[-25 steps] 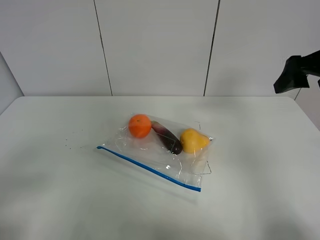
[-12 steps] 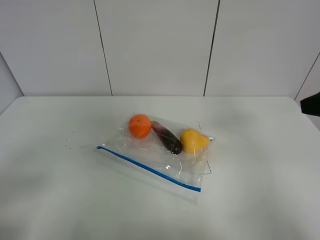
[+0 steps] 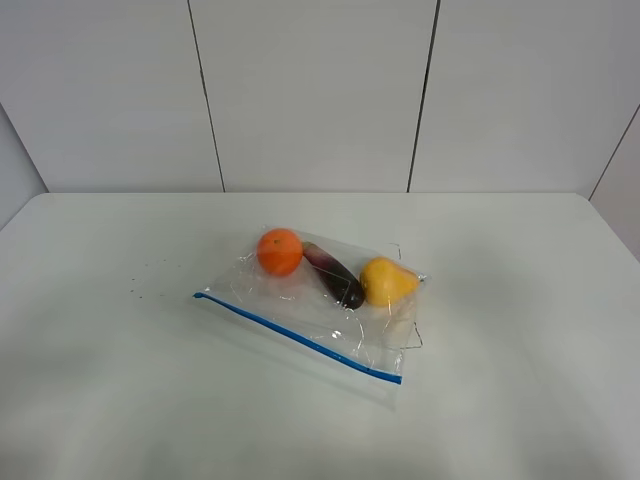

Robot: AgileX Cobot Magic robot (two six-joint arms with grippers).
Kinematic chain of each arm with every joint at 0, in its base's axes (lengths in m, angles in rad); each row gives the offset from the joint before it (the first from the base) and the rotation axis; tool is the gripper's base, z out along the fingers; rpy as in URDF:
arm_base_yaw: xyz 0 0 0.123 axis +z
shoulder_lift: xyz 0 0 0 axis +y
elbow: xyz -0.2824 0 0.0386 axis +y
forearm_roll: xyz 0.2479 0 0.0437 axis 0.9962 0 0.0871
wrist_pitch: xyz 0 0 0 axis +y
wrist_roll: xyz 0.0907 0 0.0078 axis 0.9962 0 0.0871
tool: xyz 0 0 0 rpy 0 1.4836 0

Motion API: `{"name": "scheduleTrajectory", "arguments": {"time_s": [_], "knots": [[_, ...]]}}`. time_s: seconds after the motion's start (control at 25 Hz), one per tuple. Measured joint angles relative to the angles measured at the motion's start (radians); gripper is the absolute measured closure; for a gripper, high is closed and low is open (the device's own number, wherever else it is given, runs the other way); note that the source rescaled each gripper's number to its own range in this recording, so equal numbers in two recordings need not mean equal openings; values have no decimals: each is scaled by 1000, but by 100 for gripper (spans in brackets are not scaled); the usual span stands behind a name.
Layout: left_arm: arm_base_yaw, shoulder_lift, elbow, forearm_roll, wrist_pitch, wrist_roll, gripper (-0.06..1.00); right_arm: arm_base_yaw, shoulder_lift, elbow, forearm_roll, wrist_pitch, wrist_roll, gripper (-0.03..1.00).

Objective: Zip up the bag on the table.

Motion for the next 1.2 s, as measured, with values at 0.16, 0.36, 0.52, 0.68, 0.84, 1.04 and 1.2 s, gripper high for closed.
{"name": "scheduleTrajectory", "arguments": {"time_s": [0.16, 0.36, 0.52, 0.68, 0.84, 1.04, 1.2], "knots": [[0, 0, 0, 0, 0, 0, -6, 0, -130, 18, -3, 1, 26, -3], [0, 0, 0, 0, 0, 0, -6, 0, -255, 33, -18, 27, 80, -3], [0, 0, 0, 0, 0, 0, -6, 0, -326, 33, -45, 39, 121, -3], [0, 0, 0, 0, 0, 0, -6, 0, -344, 33, -49, 40, 155, -3], [0, 0, 0, 0, 0, 0, -6, 0, -344, 33, -49, 41, 170, -3], [0, 0, 0, 0, 0, 0, -6, 0, -344, 35, -92, 102, 174, -3], [0, 0, 0, 0, 0, 0, -6, 0, -344, 75, -131, 113, 189, -3]]}}
